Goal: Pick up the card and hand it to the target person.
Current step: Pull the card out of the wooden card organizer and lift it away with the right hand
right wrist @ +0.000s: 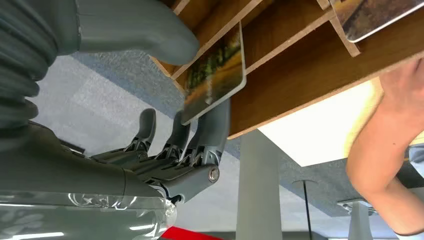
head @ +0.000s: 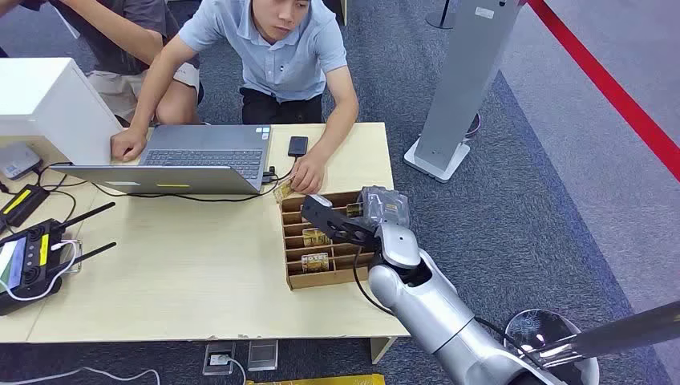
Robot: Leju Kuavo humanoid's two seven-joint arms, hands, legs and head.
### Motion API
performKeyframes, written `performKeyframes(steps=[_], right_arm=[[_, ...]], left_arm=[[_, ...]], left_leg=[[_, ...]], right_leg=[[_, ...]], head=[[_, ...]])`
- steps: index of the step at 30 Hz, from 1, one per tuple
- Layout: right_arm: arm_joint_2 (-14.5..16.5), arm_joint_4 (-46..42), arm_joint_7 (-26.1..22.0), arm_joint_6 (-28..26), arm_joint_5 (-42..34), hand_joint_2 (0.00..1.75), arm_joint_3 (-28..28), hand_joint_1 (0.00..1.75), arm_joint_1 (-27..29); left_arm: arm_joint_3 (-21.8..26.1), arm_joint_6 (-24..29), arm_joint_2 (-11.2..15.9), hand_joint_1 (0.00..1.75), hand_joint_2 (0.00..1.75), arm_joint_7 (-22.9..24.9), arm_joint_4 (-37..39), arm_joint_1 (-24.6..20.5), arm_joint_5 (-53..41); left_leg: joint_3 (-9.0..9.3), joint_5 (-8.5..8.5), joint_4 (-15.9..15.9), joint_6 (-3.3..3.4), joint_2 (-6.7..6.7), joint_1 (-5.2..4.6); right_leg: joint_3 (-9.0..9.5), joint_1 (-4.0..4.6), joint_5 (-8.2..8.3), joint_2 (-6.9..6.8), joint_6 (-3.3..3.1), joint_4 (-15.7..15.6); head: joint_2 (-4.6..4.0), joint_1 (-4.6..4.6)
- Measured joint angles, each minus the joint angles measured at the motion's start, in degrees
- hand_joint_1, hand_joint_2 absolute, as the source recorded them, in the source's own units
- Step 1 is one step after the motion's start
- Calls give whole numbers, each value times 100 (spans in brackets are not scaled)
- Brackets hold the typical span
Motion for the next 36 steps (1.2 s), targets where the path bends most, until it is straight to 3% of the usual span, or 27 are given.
performKeyframes(steps=[7,12,26,36], right_arm=[[-20,47,0,-190,-176,175,5,147,-31],[-23,48,-1,-209,-168,175,10,165,-45],[-37,-54,-1,-191,-211,175,18,166,-36],[-130,-841,-5,-302,-573,175,79,166,-11]], left_arm=[[-2,-1,0,0,175,0,0,0,0],[-2,-3,0,0,175,0,0,0,0],[-56,101,1,0,175,-50,0,0,-16],[-57,89,2,0,175,-46,0,3,55]], left_leg=[[0,0,0,0,0,0],[1,0,0,0,0,0],[1,0,0,0,0,0],[1,0,0,0,0,0]], right_leg=[[0,0,0,0,0,0],[0,0,0,0,0,0],[1,0,0,0,0,0],[0,0,0,0,0,0]], head=[[0,-1],[0,-2],[0,-3],[0,-2]])
